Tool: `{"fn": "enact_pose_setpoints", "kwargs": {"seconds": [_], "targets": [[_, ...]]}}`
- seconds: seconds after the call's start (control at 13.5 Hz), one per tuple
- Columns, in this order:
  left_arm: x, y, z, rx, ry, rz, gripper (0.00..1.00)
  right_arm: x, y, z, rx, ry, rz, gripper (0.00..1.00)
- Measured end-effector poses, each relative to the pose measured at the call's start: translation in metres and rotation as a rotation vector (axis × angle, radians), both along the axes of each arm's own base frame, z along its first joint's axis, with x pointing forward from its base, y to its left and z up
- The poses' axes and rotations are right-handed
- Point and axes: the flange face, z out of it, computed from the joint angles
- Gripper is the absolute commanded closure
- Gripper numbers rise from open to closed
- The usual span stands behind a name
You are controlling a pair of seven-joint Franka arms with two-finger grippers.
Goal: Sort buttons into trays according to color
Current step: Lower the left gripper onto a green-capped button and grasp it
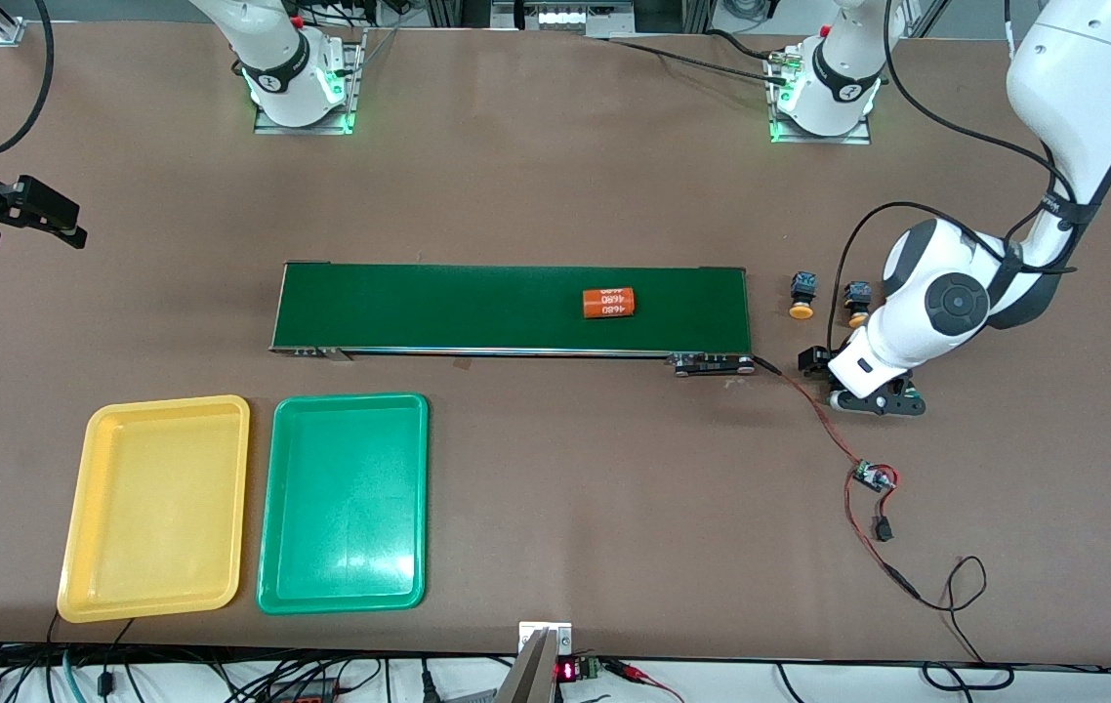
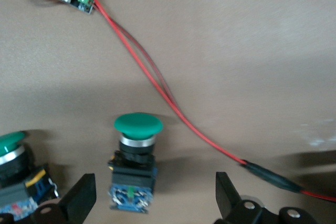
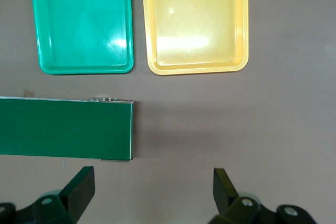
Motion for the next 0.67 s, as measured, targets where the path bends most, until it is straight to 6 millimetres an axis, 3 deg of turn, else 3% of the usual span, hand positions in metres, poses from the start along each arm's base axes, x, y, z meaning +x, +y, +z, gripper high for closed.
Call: {"fn": "enact_pose_setpoints", "kwargs": {"seconds": [0.15,0.37,0.67], "targets": [[-0.003,0.013,-0.017,0.006,-0.014,-0.012,0.01,0.000,0.000,0.000,0.000,0.000,0.000,0.00],[-0.008,0.017,-0.032,-0.007,-0.003,0.014,0.41,0.000,0.001,0.000,0.000,0.001,0.001,0.00],[-0.008,0.011,-0.028,-0.006,-0.008,0.020,0.69,0.000,0.001,0.000,0.000,0.001,0.001,0.00]]}}
